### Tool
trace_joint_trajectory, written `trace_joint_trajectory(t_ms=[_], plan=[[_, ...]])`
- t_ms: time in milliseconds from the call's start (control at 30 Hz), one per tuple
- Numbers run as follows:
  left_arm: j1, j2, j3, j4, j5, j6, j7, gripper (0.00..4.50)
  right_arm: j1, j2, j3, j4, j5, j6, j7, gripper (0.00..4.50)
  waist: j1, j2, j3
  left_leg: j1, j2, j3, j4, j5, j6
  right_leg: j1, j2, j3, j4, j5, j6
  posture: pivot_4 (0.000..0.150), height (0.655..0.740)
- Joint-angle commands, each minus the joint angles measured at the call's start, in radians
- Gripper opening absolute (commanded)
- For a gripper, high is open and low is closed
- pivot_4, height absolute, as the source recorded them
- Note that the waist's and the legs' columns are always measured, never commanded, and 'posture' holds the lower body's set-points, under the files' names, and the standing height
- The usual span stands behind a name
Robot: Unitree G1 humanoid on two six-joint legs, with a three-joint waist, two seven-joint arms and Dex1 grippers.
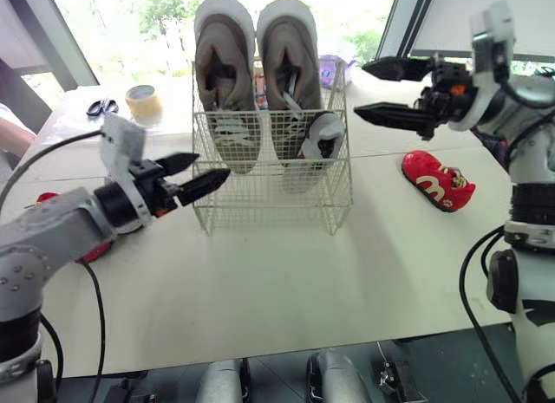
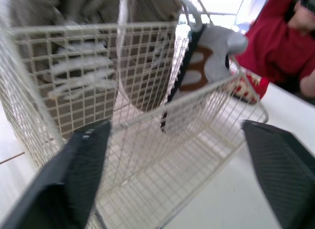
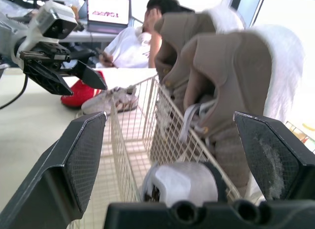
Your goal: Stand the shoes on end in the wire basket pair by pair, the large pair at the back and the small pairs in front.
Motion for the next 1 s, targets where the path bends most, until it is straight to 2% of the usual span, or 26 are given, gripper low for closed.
trace_joint_trajectory(t_ms=[33,67,133,200,367,500,733,867,1000], plan=[[-0.102,0.149,0.046,0.111,0.171,-0.007,0.033,4.48,-0.014,-0.064,-0.067,-0.218,0.204,0.252,-0.029,4.5,0.0,0.0,0.0,-0.001,0.0,0.0,0.0,0.0,0.0,-0.001,0.0,0.0,0.0,0.0,0.0,0.15,0.6797],[-0.121,0.196,0.013,0.16,0.237,-0.01,0.018,4.48,0.006,-0.082,-0.069,-0.276,0.273,0.328,-0.015,4.5,0.0,0.0,0.0,-0.001,0.0,0.0,0.0,0.0,0.0,-0.001,0.0,0.0,0.0,0.0,0.0,0.15,0.6797],[-0.221,0.265,-0.092,0.36,0.335,0.096,0.018,4.48,0.06,-0.108,-0.055,-0.386,0.388,0.445,-0.005,4.5,0.001,0.0,0.0,0.001,0.0,0.001,-0.002,0.0,0.0,-0.001,0.0,0.001,-0.001,0.0,0.0,0.15,0.6797],[-0.341,0.281,-0.184,0.563,0.437,0.19,0.042,4.48,0.125,-0.14,-0.014,-0.471,0.405,0.47,0.0,4.5,0.0,-0.002,-0.001,0.002,0.0,0.001,-0.003,-0.001,0.001,0.001,0.0,0.001,-0.001,0.0,0.0,0.15,0.6797],[-0.631,0.226,-0.319,0.989,0.635,0.288,-0.034,4.48,0.243,-0.194,0.06,-0.578,0.402,0.466,0.019,4.5,0.004,-0.008,0.0,0.0,0.0,0.002,-0.001,-0.004,0.006,-0.002,0.0,0.001,0.0,0.0,0.0,0.15,0.6797],[-0.806,0.167,-0.425,1.27,0.832,0.219,-0.11,4.48,0.319,-0.222,0.11,-0.657,0.393,0.441,0.033,4.5,0.014,-0.015,-0.001,-0.003,0.0,0.003,0.0,-0.001,0.001,-0.004,0.0,0.001,0.0,0.0,0.0,0.15,0.6797],[-0.91,0.031,-0.51,1.555,1.052,0.071,-0.26,4.48,0.359,-0.235,0.103,-0.685,0.378,0.411,-0.017,4.5,0.02,-0.016,-0.001,-0.004,0.001,0.004,0.001,-0.001,0.002,-0.006,0.0,0.002,0.0,0.0,0.0,0.15,0.6797],[-0.892,-0.033,-0.496,1.662,1.135,-0.02,-0.267,4.48,0.376,-0.24,0.087,-0.692,0.387,0.408,-0.054,4.5,0.021,-0.017,-0.001,-0.005,0.001,0.004,0.003,-0.001,0.002,-0.006,0.0,0.002,0.0,0.0,0.0,0.15,0.6797],[-0.865,-0.068,-0.471,1.711,1.19,-0.105,-0.25,2.7,0.391,-0.241,0.074,-0.702,0.396,0.409,-0.094,4.5,0.021,-0.017,-0.001,-0.004,0.001,0.004,0.003,-0.001,0.002,-0.006,0.0,0.002,0.001,0.0,0.0,0.15,0.6797]])
